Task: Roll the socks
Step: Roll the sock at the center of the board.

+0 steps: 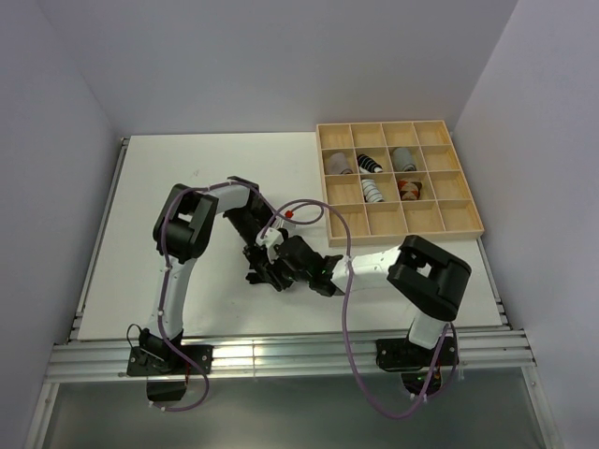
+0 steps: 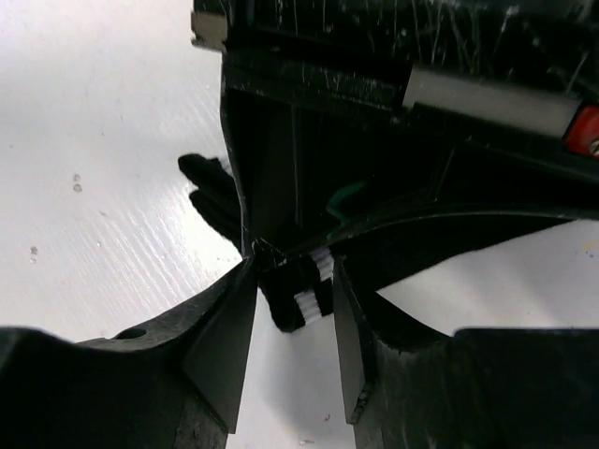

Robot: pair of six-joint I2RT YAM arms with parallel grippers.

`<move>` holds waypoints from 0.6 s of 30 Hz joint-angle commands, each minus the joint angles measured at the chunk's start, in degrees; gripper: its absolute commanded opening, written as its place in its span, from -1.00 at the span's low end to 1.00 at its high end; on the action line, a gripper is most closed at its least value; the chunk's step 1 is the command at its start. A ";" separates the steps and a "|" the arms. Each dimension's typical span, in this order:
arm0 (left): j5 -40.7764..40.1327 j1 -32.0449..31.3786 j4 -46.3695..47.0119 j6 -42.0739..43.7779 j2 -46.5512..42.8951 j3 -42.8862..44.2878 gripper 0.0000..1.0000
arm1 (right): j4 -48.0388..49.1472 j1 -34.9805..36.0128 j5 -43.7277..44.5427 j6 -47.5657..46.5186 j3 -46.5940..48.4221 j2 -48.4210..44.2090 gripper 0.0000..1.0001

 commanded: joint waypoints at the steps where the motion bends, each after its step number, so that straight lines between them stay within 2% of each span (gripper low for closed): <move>1: -0.62 0.12 -1.04 2.44 0.88 0.12 -0.99 | 5.41 0.26 1.65 -0.34 1.70 0.88 -0.10; 5: -0.01 0.03 -1.12 2.53 0.62 0.11 -0.99 | 5.68 0.26 1.74 0.19 2.22 2.72 -0.21; 6: 0.17 0.03 -1.04 2.53 0.36 0.11 -0.99 | 5.59 0.26 1.65 0.37 2.39 3.08 -0.36; 10: 0.43 -0.06 -0.69 2.27 -0.17 0.11 -0.99 | 5.50 0.34 0.95 1.07 1.78 3.78 -0.57; 12: 0.52 0.03 -0.60 2.01 -0.17 0.29 -0.92 | 5.24 0.26 0.86 1.42 1.69 3.87 -0.76; 16: 1.92 -0.06 -0.60 2.09 -0.78 0.38 -0.85 | 3.57 0.17 -0.11 1.95 2.31 5.01 -0.94; 18: 2.28 -0.06 0.36 1.66 -1.48 0.20 -0.75 | 3.13 -0.01 -0.81 2.82 2.22 5.36 -1.00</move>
